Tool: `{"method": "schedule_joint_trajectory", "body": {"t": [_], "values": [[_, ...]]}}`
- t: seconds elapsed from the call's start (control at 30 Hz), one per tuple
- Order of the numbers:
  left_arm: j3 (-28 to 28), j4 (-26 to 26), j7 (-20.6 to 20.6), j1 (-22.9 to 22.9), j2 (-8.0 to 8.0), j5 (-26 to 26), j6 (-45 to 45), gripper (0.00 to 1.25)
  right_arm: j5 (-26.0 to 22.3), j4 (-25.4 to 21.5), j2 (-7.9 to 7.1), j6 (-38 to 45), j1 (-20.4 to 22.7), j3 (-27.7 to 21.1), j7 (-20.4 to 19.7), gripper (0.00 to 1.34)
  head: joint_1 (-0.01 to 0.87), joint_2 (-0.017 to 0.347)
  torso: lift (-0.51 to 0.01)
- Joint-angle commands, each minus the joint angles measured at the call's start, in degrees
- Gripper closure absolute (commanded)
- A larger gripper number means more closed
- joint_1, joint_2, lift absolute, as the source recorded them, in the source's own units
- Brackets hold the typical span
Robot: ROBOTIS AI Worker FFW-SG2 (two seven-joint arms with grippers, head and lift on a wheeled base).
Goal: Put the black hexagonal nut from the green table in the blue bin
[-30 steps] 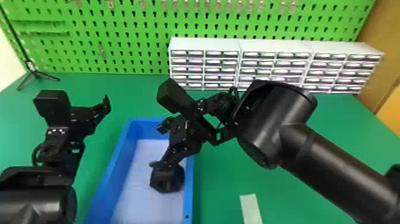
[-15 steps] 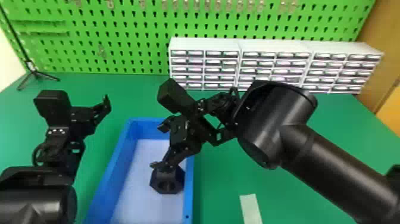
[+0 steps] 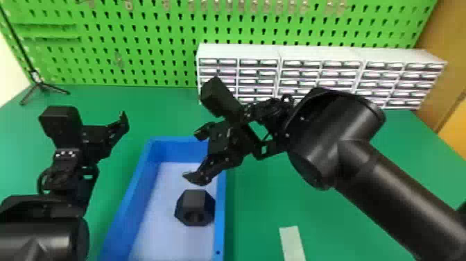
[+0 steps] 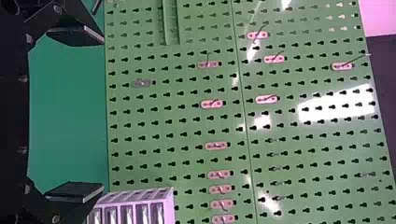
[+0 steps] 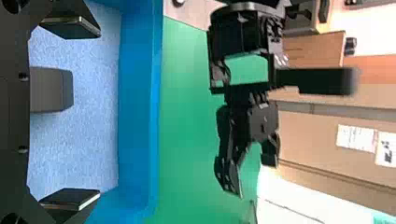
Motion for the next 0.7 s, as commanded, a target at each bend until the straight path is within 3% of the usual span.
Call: {"method": "schedule_joint_trajectory", "body": {"t": [0.0, 0.67], "values": [[-0.21, 0.00, 0.00, 0.01, 0.04, 0.12, 0.00, 0.17, 2.37, -0.10, 0.82, -0.02, 1.66, -3.95, 0.53, 0.10, 0.683, 0.028, -0.096], [-1.27, 0.00, 0.00, -0.26, -0.05, 0.65, 0.26, 0.17, 13.10, -0.02, 6.36, -0.98, 10.27, -23.11, 0.70, 0.10, 0.683, 0.028, -0.096]]}}
